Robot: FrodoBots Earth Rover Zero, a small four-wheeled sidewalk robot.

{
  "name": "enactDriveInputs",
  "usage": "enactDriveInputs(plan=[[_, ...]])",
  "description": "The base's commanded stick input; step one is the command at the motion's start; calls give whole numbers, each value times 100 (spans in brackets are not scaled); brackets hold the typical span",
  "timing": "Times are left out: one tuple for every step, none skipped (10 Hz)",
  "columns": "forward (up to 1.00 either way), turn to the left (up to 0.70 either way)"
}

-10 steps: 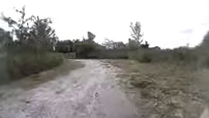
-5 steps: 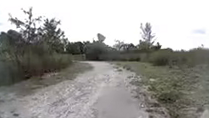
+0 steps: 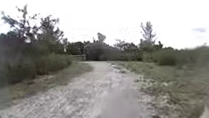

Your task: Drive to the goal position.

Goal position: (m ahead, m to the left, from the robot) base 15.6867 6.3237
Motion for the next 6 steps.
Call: enactDriveInputs(plan=[[100,0],[100,0],[100,0],[100,0],[100,0],[100,0]])
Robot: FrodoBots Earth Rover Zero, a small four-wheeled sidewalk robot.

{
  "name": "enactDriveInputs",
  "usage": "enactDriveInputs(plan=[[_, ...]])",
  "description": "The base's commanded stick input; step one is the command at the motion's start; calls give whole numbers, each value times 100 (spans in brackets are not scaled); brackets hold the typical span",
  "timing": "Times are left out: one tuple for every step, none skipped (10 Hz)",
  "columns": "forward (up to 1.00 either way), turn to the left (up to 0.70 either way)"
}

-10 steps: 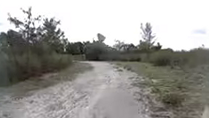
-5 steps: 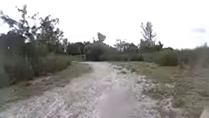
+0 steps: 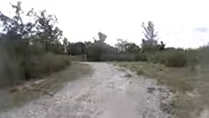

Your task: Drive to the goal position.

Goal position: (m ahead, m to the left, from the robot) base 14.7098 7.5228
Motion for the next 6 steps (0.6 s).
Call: enactDriveInputs(plan=[[100,0],[100,0],[100,-40],[100,-40],[100,-34],[100,-5]])
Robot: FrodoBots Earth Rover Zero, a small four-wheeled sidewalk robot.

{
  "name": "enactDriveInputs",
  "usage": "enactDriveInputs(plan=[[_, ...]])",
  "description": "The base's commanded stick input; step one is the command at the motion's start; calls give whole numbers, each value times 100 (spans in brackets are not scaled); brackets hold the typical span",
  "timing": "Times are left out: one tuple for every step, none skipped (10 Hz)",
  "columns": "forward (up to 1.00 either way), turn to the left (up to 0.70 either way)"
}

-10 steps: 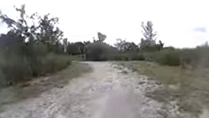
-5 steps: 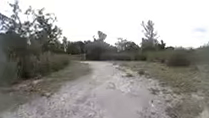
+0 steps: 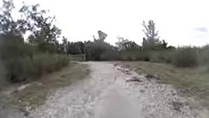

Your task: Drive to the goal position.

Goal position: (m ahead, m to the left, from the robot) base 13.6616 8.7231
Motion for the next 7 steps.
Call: enactDriveInputs(plan=[[100,0],[100,0],[100,0],[100,0],[100,0],[100,0],[100,0]])
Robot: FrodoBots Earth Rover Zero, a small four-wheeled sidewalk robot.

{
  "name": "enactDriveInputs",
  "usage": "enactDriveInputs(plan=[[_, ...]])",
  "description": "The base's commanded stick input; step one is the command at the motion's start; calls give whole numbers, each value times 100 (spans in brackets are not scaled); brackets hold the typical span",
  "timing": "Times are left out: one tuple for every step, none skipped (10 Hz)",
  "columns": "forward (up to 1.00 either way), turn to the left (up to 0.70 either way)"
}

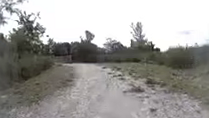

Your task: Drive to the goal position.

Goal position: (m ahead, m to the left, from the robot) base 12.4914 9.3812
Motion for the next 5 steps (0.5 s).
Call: enactDriveInputs(plan=[[100,0],[100,0],[100,0],[100,0],[100,0]])
